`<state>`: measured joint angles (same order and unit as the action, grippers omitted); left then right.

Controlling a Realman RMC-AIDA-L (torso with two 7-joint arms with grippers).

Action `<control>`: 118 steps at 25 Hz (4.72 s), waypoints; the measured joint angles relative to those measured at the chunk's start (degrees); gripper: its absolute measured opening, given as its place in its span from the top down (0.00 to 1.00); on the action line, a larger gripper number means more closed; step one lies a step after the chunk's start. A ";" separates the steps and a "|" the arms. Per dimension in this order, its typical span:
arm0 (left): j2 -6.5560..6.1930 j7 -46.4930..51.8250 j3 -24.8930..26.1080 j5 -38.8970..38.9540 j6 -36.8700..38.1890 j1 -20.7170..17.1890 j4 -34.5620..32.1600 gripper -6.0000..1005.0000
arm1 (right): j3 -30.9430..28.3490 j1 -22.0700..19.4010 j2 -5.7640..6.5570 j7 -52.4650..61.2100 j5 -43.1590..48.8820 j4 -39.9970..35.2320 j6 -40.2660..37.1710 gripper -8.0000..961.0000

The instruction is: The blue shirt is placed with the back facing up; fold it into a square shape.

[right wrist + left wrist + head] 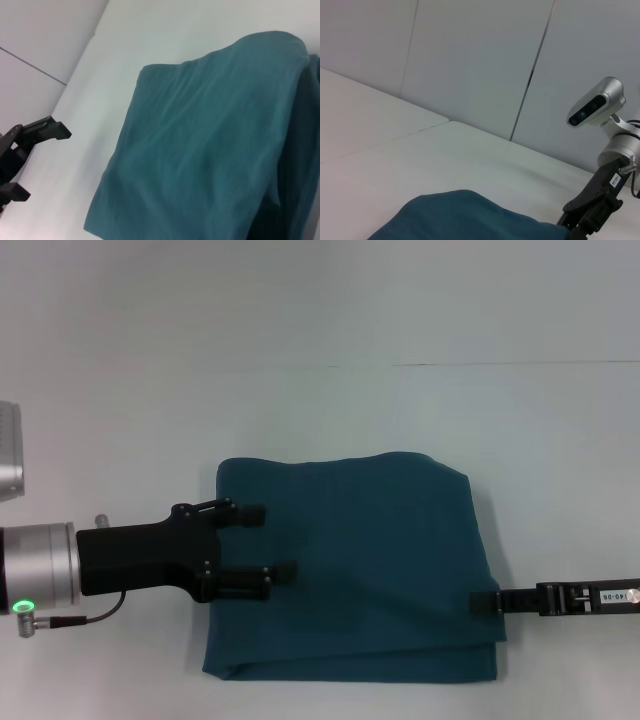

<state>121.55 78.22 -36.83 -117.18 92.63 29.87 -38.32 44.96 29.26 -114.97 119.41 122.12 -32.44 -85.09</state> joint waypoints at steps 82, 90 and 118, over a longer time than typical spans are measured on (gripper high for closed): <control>0.04 29.28 -3.01 -1.37 -37.02 5.24 4.99 0.07 | -16.38 1.79 4.19 -7.14 -7.00 -0.94 -4.98 0.04; 0.81 29.19 -6.67 -1.47 -37.79 6.33 5.50 0.08 | -16.06 2.52 4.05 -6.45 -6.78 -0.96 -5.02 0.04; 1.12 29.19 -11.08 -1.17 -38.13 8.21 6.43 0.17 | -16.04 1.80 3.79 -6.61 -6.72 -0.95 -4.55 0.04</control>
<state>122.67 107.41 -47.91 -118.35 54.50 38.08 -31.89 28.92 31.06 -111.18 112.80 115.40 -33.40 -89.63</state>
